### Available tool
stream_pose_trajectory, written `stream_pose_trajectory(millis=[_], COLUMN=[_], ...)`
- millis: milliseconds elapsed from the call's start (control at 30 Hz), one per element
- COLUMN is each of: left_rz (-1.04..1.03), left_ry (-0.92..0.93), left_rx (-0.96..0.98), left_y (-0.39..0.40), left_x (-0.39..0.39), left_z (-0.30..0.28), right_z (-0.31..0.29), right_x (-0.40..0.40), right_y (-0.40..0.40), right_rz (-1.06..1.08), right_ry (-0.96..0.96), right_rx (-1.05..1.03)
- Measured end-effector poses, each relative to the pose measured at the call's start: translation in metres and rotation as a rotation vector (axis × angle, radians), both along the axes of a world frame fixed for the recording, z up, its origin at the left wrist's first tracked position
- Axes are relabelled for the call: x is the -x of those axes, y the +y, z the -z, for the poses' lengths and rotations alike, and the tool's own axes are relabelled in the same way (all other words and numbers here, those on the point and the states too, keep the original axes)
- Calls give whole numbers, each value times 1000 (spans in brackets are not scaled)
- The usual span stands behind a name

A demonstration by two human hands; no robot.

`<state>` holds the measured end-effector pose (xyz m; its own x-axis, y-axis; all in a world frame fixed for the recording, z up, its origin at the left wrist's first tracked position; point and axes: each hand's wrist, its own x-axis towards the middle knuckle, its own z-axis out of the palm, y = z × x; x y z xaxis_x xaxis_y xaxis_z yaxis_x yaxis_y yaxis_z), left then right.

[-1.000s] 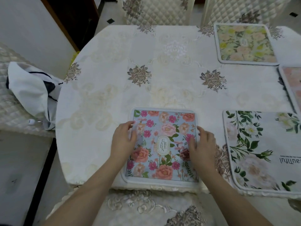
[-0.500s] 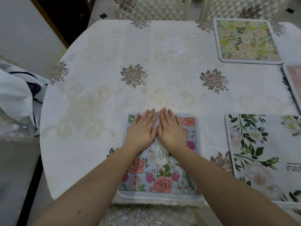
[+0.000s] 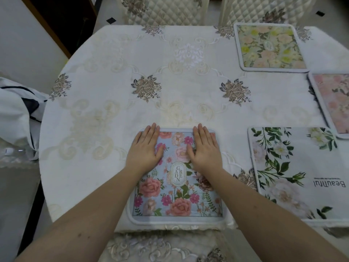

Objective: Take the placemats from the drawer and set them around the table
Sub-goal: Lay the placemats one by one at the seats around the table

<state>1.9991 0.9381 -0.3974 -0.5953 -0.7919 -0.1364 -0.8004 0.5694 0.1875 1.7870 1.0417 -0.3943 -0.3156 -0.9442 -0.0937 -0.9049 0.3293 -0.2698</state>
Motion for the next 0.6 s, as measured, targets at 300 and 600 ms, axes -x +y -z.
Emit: stream_pose_trajectory(millis=[300,600], left_rz=[-19,-96], left_ry=[-102,80], left_rx=[-27,-83], left_y=[-6,62], left_x=[-42,-17], left_z=[-5,-17], right_z=[-10,-19], right_x=[42,-45], right_y=[31,49], right_rz=[28,14], right_ry=[83,-50], right_rx=[-148,23])
